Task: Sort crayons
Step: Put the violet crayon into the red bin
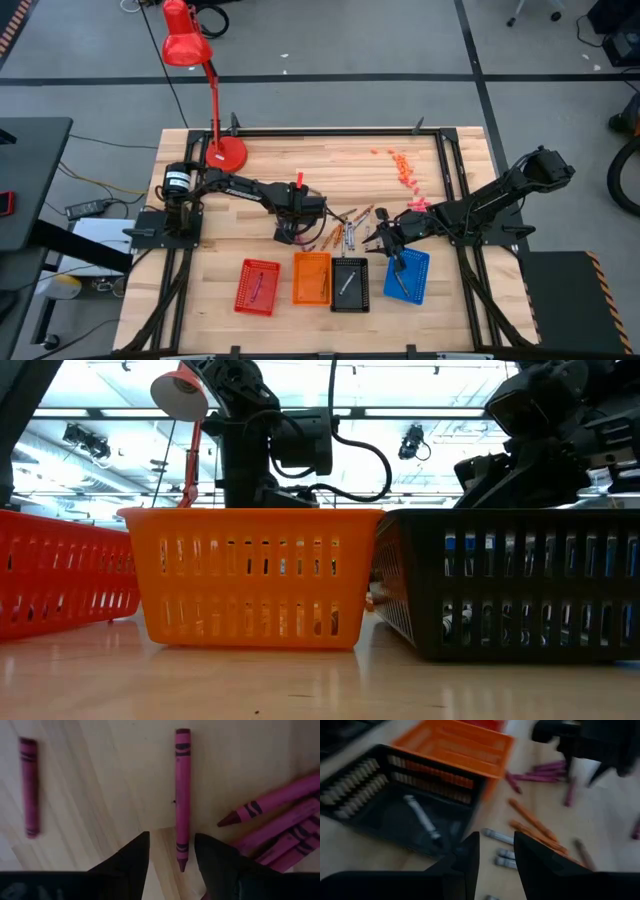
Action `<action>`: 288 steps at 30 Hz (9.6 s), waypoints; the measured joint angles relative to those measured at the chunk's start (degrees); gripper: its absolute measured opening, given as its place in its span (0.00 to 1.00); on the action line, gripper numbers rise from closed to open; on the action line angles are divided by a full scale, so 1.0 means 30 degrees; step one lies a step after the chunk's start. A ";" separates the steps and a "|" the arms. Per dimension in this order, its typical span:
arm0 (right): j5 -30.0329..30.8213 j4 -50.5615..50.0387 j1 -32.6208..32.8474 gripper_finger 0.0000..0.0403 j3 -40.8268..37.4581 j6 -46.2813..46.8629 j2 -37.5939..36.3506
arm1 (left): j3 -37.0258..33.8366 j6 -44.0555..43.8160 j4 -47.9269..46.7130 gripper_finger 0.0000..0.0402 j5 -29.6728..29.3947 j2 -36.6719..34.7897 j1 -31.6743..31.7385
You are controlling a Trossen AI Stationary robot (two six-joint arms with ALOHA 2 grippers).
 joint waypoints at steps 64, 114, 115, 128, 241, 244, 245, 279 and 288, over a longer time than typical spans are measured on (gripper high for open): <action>-0.0479 -0.0838 -0.4873 0.31 0.0022 0.2039 0.0000 | 0.2025 -0.2844 -0.0694 0.28 0.1603 0.0073 -0.0146; -0.0610 -0.0911 -0.4457 0.31 0.0022 0.2024 -0.0298 | 0.1268 -0.3646 0.0688 0.07 0.2704 0.1166 0.0321; -0.0610 -0.0903 -0.4457 0.31 0.0022 0.2024 -0.0291 | 0.1260 -0.3646 0.0688 0.07 0.2701 0.1166 0.0321; -0.0617 -0.0911 -0.4457 0.31 0.0022 0.1980 -0.0297 | 0.2128 -0.3611 -0.0103 0.07 0.2669 0.1173 0.0321; -0.1623 -0.0940 -0.4217 0.31 0.0022 0.2345 -0.0291 | 0.2755 -4.1611 -0.8158 0.09 0.0147 0.1217 -1.4010; -0.1623 -0.0940 -0.4223 0.31 0.0022 0.2352 -0.0293 | 0.2754 -4.1611 -0.8157 0.12 0.0175 0.1217 -1.3996; -0.1623 -0.0940 -0.4217 0.31 0.0022 0.2345 -0.0291 | 0.2754 -4.1611 -0.8157 0.14 0.0176 0.1217 -1.3996; -0.1623 -0.0933 -0.4224 0.31 0.0018 0.2190 -0.0291 | 0.5122 -3.3580 -1.1851 0.26 -0.0629 -0.0474 -0.9379; -0.1623 -0.0933 -0.4224 0.31 0.0015 0.2168 -0.0291 | 0.5122 -2.8141 -1.0451 0.26 -0.1946 -0.0415 -0.7376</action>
